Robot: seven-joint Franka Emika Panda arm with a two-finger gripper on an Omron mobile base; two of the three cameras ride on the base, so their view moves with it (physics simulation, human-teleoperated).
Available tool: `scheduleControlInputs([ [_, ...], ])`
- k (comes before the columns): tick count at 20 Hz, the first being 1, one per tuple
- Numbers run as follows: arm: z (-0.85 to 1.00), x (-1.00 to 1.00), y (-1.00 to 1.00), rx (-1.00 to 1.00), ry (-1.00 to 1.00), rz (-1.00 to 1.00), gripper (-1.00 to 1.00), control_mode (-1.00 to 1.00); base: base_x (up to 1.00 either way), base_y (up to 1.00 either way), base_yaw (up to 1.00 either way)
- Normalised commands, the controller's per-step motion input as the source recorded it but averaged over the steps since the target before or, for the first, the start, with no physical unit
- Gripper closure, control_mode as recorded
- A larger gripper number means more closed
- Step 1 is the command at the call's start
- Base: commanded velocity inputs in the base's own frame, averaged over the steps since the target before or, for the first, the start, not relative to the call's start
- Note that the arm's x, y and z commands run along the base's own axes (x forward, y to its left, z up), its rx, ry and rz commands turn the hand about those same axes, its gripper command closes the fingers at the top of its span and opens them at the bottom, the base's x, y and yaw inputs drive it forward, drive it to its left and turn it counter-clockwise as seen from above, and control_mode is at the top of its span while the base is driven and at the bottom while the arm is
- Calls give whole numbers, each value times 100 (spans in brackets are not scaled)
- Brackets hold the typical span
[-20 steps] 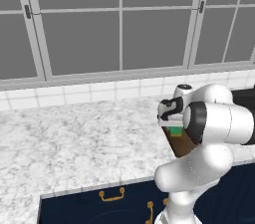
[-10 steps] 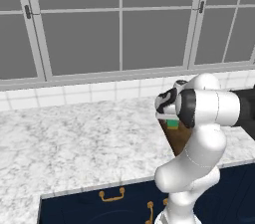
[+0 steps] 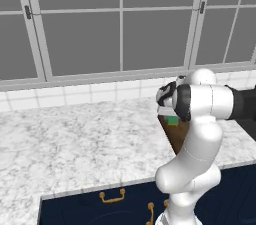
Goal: Pick up the sponge from the counter and clean the cutting board by briefly scrubbing or pressing down on the cutting board. Once finished, release the sponge.
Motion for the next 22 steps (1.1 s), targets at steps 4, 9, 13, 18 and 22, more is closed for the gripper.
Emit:
scheduleControlInputs([
  [4,-42,-3,-14,0,-24,0,100,-100,0,0,0],
  [9,-43,-33,-5,-4,-30,0,100,-100,0,0,0],
  [13,-33,-43,0,-1,-23,0,100,-100,0,0,0],
  [18,-4,-24,-3,0,6,0,100,-100,0,0,0],
  [22,-9,-38,-12,0,16,0,100,-100,0,0,0],
])
